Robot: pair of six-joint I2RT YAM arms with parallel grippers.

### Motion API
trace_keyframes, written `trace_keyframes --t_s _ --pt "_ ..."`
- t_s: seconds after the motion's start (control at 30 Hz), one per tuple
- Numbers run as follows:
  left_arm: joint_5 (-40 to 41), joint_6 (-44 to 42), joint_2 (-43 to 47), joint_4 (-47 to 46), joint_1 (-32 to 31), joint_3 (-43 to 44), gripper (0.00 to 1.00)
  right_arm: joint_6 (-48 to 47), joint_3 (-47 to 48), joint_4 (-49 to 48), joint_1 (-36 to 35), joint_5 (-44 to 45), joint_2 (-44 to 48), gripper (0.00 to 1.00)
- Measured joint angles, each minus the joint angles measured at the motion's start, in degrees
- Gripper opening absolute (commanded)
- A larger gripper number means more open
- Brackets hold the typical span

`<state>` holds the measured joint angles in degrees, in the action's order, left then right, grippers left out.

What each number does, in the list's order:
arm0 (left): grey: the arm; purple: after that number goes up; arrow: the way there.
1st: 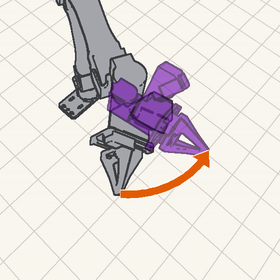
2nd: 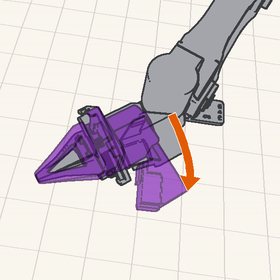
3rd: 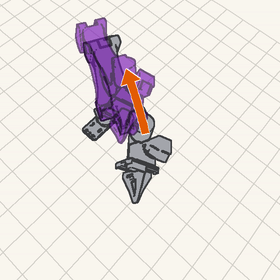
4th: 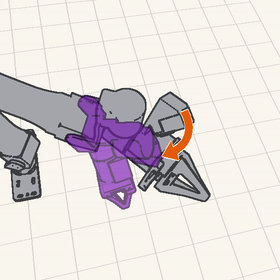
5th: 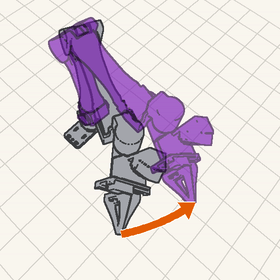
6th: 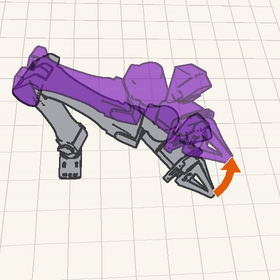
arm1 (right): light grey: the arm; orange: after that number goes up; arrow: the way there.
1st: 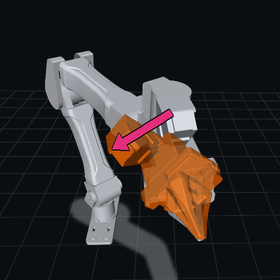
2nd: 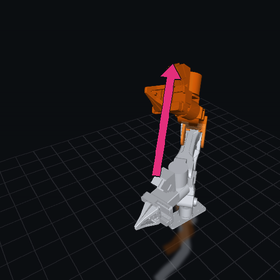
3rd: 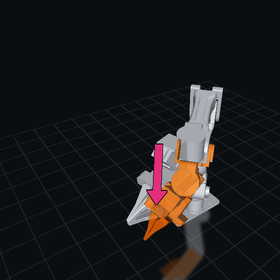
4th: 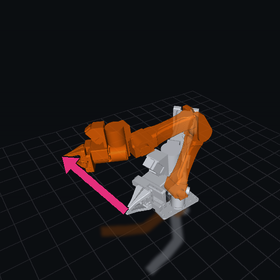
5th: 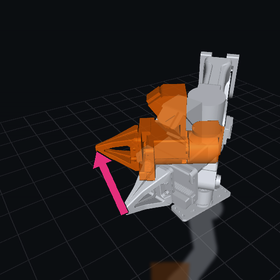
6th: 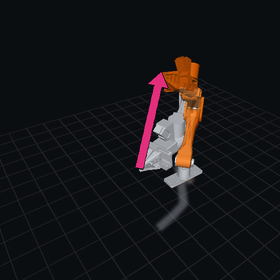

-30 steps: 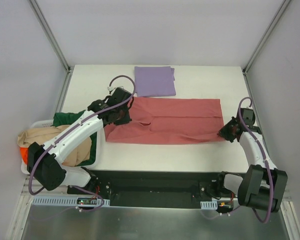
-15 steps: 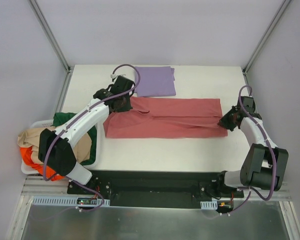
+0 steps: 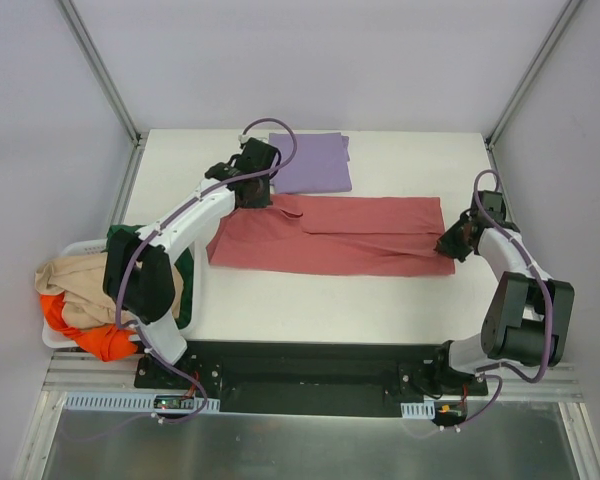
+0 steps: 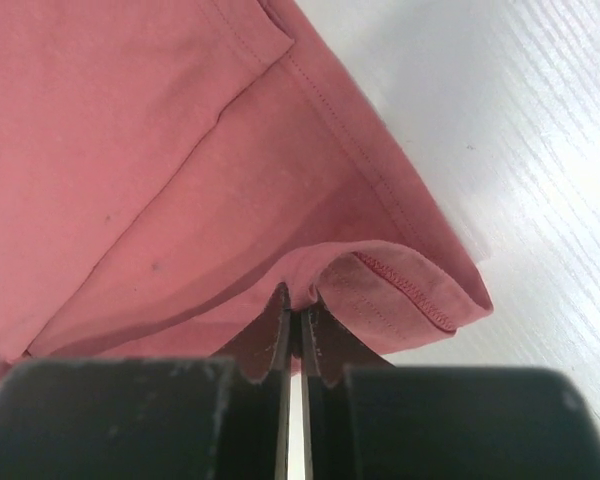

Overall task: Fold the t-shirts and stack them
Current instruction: Fold the other side of the tshirt into a rectangle

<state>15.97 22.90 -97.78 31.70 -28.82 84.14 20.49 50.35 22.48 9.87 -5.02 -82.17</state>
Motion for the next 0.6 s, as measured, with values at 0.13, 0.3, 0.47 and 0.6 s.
trace_keyframes --t_s 0.13,0.3,0.47,0.6 --pt "-0.02 -0.68 -1.77 -0.46 0.9 1.03 0.0 0.0 1.53 -0.13 0.0 0.09 -2.16 0.05" --pt "-0.11 -1.7 -3.85 -1.05 1.6 2.25 0.0 0.0 2.54 -0.96 0.0 0.04 -4.24 0.09" --pt "-0.33 -2.56 -7.85 -1.09 2.32 5.31 0.07 0.02 3.72 -1.29 -0.07 0.07 -6.99 0.17" --pt "1.14 -2.89 -13.09 -1.11 3.8 10.14 0.78 -0.26 6.71 -1.05 -0.11 0.92 -10.25 0.58"
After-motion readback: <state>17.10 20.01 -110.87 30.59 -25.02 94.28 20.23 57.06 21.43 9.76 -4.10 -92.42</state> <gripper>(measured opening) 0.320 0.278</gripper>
